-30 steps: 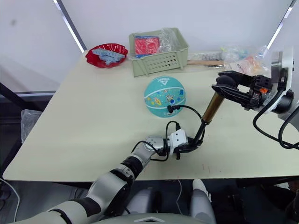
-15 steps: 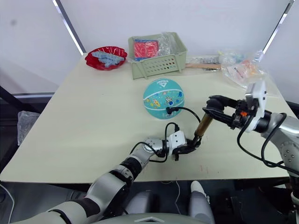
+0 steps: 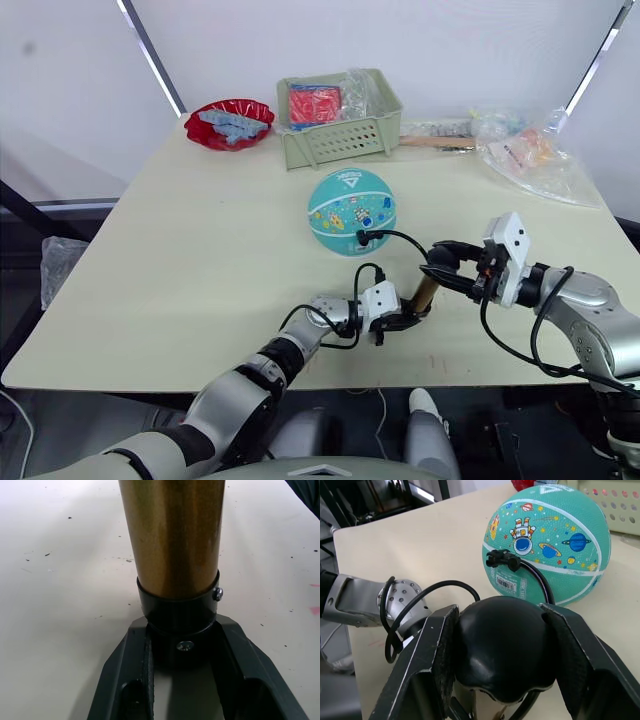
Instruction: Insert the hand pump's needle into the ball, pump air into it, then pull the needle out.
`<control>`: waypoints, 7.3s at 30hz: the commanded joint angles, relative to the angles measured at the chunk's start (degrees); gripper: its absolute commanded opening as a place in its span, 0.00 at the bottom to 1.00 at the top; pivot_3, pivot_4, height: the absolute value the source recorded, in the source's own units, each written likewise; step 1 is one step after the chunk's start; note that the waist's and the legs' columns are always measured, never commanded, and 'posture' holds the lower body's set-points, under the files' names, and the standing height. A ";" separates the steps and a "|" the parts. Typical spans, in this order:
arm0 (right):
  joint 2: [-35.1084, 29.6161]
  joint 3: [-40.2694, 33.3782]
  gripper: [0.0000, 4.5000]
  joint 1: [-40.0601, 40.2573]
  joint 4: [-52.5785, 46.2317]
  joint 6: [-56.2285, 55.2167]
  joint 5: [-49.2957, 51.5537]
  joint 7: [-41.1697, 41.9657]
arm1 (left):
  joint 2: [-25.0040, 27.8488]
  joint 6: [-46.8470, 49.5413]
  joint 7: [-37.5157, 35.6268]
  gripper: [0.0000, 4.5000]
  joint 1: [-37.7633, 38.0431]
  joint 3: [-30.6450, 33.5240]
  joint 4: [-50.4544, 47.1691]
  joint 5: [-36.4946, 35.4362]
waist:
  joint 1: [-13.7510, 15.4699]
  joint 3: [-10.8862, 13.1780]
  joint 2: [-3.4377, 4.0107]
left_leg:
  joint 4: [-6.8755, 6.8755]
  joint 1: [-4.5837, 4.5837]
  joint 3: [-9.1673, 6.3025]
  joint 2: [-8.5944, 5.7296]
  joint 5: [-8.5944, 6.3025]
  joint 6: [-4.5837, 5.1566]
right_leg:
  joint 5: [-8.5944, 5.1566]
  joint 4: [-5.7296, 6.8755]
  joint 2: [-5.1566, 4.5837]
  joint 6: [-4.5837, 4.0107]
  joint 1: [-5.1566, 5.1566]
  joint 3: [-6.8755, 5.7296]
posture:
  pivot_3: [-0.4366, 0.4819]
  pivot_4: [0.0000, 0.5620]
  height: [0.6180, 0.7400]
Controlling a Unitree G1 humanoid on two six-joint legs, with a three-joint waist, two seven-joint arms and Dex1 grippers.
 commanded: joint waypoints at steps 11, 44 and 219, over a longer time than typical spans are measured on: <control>-1.48 -15.17 0.46 -6.72 -0.08 1.74 11.10 0.71 | 1.58 1.94 -2.02 0.25 4.31 -3.14 5.15 3.67 | 0.21 0.86 0.83 | 0.02 -0.29 -0.05 -0.08 0.01 0.01 | 0.04 -0.35 -0.05 0.06 -0.01 -0.13 | 0.48 0.27 0.98; -7.10 -12.51 0.46 -4.91 -6.70 7.57 12.63 0.57 | 2.41 1.76 -0.49 0.25 3.71 -4.78 5.56 5.43 | 0.02 0.96 0.77 | 0.11 -0.25 -0.23 -0.12 0.01 0.02 | 0.04 -0.31 -0.01 0.07 0.13 -0.56 | 0.48 0.27 0.98; -7.85 -17.26 0.46 0.93 -5.39 -0.75 9.10 3.83 | 2.21 -2.01 -6.07 0.25 3.41 -9.33 5.01 7.50 | 0.54 1.34 0.89 | 0.08 -0.59 -1.03 -0.19 -0.03 -0.07 | -0.05 -0.55 -0.04 -0.04 0.27 -1.17 | 0.48 0.27 0.98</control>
